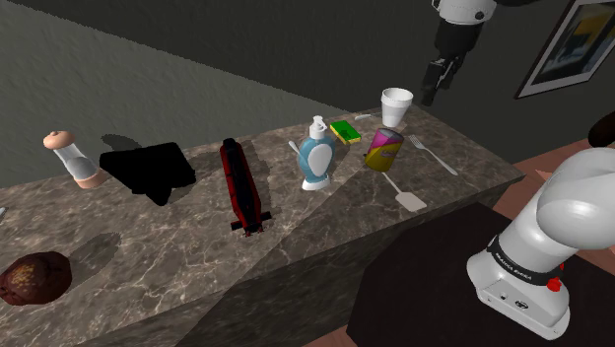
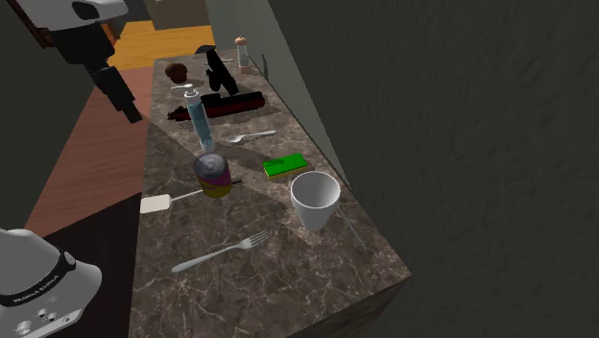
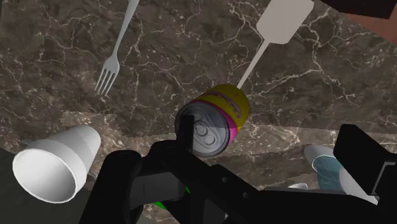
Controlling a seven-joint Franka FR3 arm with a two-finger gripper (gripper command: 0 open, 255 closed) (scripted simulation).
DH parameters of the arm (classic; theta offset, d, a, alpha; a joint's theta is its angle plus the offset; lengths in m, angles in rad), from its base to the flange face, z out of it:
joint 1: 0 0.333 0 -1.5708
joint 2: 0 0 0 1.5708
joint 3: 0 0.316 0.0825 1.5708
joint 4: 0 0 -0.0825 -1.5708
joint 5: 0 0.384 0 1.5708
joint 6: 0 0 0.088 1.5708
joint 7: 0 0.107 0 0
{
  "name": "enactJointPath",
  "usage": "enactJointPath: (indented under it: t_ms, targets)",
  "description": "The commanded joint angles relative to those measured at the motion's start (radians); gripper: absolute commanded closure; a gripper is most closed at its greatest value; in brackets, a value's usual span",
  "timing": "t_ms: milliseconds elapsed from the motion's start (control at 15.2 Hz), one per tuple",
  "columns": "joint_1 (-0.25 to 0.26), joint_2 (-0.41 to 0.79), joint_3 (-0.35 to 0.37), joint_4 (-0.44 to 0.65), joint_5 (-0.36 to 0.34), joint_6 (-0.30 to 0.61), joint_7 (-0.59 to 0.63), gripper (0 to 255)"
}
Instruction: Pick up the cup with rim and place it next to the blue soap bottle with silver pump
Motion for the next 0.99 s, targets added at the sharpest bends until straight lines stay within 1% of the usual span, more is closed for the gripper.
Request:
enactJointPath:
  t_ms: [0,462,924]
  targets:
    - [0.000,0.000,0.000,0.000,0.000,0.000,0.000,0]
    - [-0.041,0.221,-0.103,0.066,-0.056,0.140,-0.111,0]
    - [-0.069,0.471,-0.191,0.196,-0.069,0.247,-0.222,0]
